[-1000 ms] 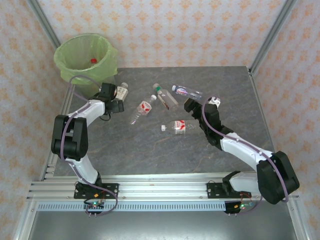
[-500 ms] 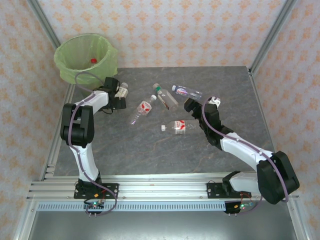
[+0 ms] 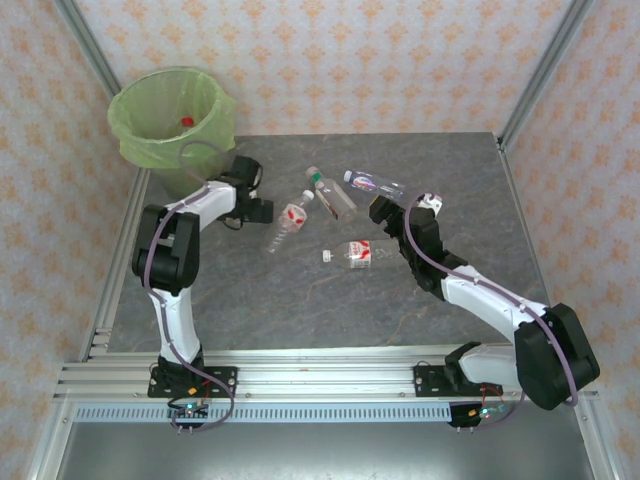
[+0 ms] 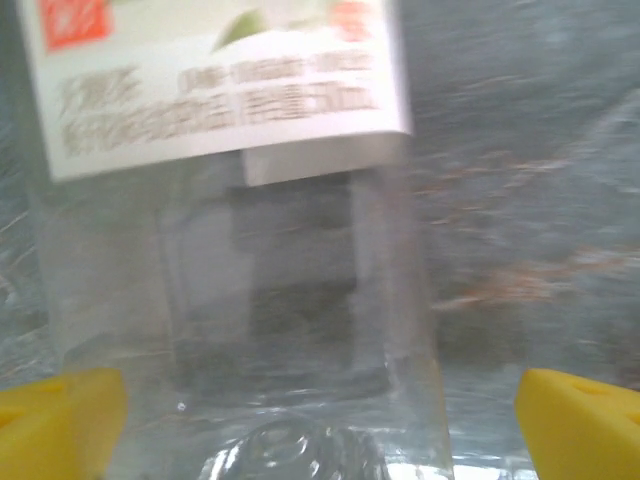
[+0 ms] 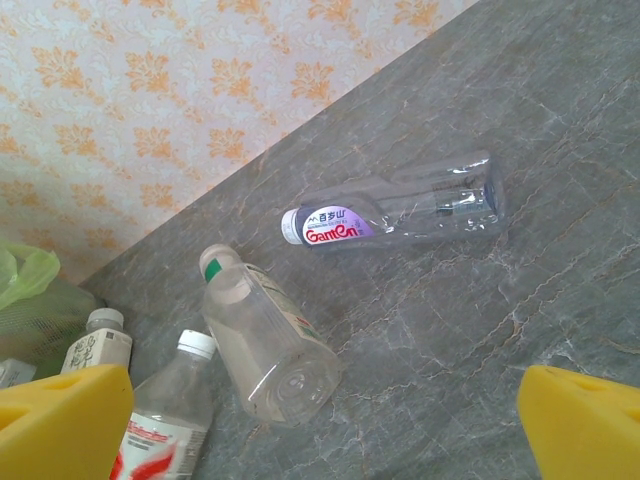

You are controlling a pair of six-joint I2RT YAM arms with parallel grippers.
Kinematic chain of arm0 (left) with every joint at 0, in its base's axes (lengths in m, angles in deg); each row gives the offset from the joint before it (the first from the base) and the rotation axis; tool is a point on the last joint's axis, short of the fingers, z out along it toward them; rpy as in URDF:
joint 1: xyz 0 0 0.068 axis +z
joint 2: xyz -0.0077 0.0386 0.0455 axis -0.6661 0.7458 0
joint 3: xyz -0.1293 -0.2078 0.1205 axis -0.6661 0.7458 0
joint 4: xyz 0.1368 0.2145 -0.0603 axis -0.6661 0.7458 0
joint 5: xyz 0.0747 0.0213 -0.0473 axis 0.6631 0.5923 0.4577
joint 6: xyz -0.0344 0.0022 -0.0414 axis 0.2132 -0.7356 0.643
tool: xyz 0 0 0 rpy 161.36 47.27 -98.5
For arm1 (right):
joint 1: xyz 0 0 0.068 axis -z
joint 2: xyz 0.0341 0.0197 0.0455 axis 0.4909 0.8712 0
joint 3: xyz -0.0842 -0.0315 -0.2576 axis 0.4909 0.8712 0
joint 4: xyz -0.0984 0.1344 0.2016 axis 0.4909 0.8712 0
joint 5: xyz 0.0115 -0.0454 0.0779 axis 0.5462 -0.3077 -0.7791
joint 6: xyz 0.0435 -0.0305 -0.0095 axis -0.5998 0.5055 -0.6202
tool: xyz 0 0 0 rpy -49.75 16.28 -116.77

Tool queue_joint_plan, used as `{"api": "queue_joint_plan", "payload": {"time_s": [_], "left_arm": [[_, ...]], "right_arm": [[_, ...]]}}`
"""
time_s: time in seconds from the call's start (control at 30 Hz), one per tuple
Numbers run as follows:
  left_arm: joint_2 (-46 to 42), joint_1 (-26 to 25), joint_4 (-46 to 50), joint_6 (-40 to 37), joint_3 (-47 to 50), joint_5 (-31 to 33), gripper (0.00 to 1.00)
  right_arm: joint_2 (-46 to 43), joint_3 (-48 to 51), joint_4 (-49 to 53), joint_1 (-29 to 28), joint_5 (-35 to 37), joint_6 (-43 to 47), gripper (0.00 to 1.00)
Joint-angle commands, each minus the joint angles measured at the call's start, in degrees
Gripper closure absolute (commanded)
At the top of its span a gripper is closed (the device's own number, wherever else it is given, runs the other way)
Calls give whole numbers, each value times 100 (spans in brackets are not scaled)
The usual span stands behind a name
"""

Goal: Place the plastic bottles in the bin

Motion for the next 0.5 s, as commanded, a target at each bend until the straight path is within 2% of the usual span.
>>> {"api": "queue_joint_plan", "payload": {"time_s": [0.0,0.13,0.3,0.47], "left_arm": [[311,-40,546,55,-537,870,0],[801,94,1031,398,-1132,837,0],[1048,140,1165,600,-1612,818,0],[1326,228,1294,983,-2062,532,0]], "right_arm": [[-127,-65,-22,25,135,97,1],[-190,-39,-5,30,116,123,1],[-407,115,5,33,234,152,1],[-480,200,-8,56,275,141,1]]}}
